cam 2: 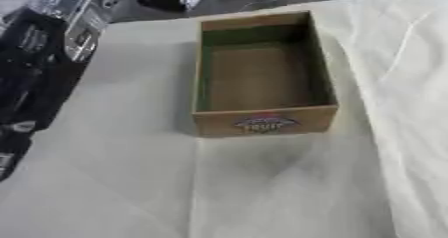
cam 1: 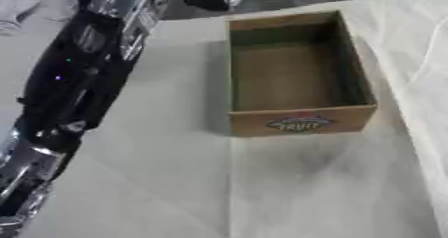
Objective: Pick up objects on the table and place them in the box.
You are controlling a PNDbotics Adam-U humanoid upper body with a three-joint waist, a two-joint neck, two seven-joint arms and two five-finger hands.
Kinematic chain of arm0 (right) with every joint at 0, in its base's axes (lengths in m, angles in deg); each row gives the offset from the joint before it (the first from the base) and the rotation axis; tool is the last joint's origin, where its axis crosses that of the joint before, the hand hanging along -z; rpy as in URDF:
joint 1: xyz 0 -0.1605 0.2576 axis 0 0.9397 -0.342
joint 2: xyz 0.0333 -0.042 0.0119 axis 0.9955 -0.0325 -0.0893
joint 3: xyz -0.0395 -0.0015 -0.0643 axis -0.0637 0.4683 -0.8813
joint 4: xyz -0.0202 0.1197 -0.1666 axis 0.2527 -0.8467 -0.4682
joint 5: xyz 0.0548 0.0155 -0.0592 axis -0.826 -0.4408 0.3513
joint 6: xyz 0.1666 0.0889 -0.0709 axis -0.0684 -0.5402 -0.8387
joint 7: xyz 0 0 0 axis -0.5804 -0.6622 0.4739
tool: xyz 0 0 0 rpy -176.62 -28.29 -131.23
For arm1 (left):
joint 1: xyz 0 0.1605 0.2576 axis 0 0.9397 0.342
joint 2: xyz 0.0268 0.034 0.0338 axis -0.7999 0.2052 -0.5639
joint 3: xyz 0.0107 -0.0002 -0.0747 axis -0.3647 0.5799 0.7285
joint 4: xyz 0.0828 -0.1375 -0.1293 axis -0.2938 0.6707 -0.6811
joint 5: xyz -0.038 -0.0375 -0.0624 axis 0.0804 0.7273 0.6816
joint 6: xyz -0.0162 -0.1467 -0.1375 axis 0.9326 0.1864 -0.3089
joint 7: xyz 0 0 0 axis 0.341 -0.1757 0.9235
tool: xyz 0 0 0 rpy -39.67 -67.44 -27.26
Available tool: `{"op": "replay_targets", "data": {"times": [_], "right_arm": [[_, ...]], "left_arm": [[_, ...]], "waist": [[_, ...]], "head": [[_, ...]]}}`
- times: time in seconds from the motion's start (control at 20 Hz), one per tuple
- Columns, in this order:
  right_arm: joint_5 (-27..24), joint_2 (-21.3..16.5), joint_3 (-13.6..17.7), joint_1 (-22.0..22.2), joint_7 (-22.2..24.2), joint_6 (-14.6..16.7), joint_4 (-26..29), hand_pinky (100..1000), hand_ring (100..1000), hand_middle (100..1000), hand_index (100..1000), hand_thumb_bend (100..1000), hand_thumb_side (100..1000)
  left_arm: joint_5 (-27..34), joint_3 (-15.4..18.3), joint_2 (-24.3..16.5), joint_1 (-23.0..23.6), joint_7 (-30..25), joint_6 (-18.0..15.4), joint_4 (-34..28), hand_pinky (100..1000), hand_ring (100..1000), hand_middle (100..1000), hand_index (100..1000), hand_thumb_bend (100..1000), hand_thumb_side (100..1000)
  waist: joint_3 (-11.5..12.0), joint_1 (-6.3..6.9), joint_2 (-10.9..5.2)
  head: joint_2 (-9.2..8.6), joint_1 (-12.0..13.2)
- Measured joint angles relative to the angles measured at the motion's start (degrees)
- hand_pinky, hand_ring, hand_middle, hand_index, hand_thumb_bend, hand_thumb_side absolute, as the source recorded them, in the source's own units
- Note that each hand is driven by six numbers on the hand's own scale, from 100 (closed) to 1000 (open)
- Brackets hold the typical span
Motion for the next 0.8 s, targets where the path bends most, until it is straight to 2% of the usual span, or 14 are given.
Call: {"op": "replay_targets", "data": {"times": [0.25,0.35,0.5,0.8], "right_arm": [[-0.47,0.83,-0.17,-0.8,0.42,0.27,0.0,814,883,726,787,100,1000],[-0.58,1.06,-0.25,-0.83,0.46,0.31,0.0,814,883,726,787,100,1000],[-0.71,1.43,-0.31,-1.15,0.53,0.39,0.0,814,883,725,786,100,1000],[-0.94,1.76,-0.32,-1.26,0.57,0.42,0.0,813,883,723,786,100,1000]], "left_arm": [[-7.97,0.21,4.57,-0.61,1.41,-0.12,2.65,442,534,477,690,100,491],[-10.7,0.21,5.94,-0.59,1.85,0.04,3.41,443,535,478,691,100,467],[-13.37,-0.02,7.57,-0.27,2.33,-0.15,4.71,450,546,482,675,100,488],[-15.97,-0.75,9.23,0.61,1.91,-1.96,7.72,459,564,493,688,100,491]], "waist": [[-0.55,-0.05,0.6],[-0.47,-0.14,0.82],[-0.31,-0.25,0.9],[-0.32,-0.26,1.08]], "head": [[-0.88,2.21],[-1.27,2.16],[-1.63,1.78],[-2.11,1.59]]}}
